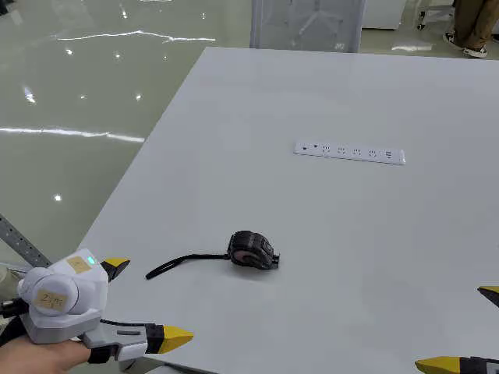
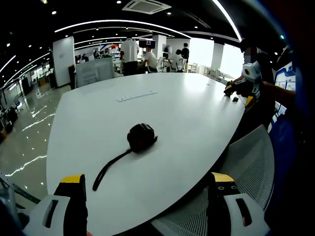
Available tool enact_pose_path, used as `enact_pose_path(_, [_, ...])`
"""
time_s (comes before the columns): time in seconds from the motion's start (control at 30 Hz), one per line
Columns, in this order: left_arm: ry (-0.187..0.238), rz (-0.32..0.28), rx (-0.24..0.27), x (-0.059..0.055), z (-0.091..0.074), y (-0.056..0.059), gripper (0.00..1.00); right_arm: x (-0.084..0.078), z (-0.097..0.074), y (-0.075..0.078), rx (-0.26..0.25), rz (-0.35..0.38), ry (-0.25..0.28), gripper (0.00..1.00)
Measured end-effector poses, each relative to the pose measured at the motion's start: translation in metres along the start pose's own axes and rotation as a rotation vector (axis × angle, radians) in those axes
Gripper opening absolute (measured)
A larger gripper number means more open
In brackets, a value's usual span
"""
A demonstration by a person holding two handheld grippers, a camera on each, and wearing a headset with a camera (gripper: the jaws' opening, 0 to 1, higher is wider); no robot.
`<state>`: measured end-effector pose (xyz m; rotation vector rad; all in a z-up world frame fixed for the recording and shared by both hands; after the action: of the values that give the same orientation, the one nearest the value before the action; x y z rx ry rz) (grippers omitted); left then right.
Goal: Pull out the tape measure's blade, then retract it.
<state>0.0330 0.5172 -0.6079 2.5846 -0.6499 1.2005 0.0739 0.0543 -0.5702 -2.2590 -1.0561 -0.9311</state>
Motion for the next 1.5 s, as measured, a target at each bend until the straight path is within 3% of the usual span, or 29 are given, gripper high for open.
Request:
enact_pose_path(0.73, [-0.003,0.005,0.001,0.0,0.002,-0.001,1.0,-0.001,0.004,0.002,0.007,-0.007,-0.011,0.9])
enact_pose_path(1.5, [0.004,0.014,-0.033,0.009,0.022,0.001,0.99,0.008,0.033,0.004,0.051,-0.033,-0.028,0.9])
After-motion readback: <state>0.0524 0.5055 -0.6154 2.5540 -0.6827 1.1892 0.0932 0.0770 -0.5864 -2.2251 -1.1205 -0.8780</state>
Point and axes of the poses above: the centre of the closed fingertips' face, and the gripper's own axes: z roughly forward along the fingers, y roughly to its right, x roughly out of its top, the point moved 9 cm from there along -z, roughly backward along the fingers, and after that the axes turned 3 degrees about x, right-handed, at the moved point
